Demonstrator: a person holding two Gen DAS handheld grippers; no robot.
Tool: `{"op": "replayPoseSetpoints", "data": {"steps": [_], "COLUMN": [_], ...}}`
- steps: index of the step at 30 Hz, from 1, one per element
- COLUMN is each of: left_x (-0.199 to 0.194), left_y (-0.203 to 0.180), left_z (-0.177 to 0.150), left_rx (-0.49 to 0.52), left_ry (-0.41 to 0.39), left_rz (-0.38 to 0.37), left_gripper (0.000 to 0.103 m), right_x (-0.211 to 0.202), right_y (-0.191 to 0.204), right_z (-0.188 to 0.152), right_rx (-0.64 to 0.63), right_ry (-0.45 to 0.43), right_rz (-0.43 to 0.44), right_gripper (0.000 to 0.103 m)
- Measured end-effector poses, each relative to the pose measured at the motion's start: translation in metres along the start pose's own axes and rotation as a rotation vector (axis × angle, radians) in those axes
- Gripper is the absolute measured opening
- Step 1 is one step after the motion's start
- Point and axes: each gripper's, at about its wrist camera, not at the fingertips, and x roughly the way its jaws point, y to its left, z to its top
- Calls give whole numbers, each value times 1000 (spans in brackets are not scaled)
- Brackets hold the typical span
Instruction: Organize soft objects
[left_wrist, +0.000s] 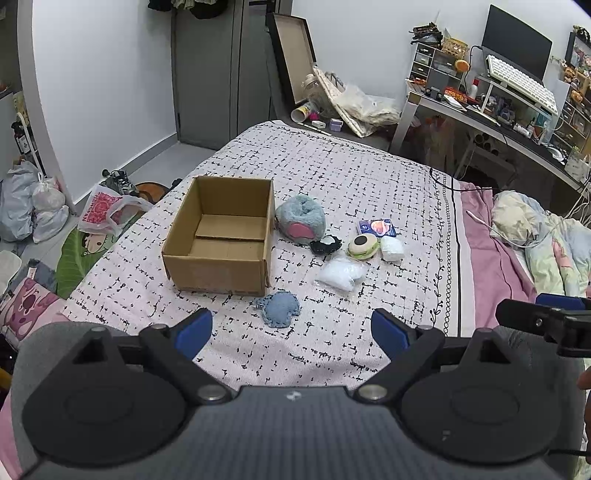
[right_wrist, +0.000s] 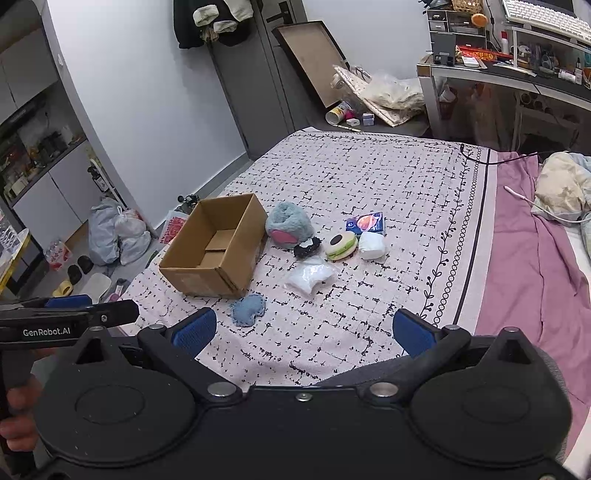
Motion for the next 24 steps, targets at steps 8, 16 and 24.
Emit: {"op": "replayPoseSetpoints", "data": {"steps": [8, 16, 24], "left_x": [2, 2, 4], "left_y": [-2, -3, -2], "left_z": [-2, -3, -2], "left_rx": [9, 13, 11], "left_ry": [-6, -4, -2], "left_rz": [-3, -8, -4], "left_gripper": [92, 92, 92], "right_x": [0, 2, 3], "right_y": [1, 1, 1], "right_z": [2, 0, 0], "right_rx": [1, -5, -10], "right_ry": [7, 13, 14], "right_rz": [-18, -25, -25], "right_gripper": [103, 103, 103]}}
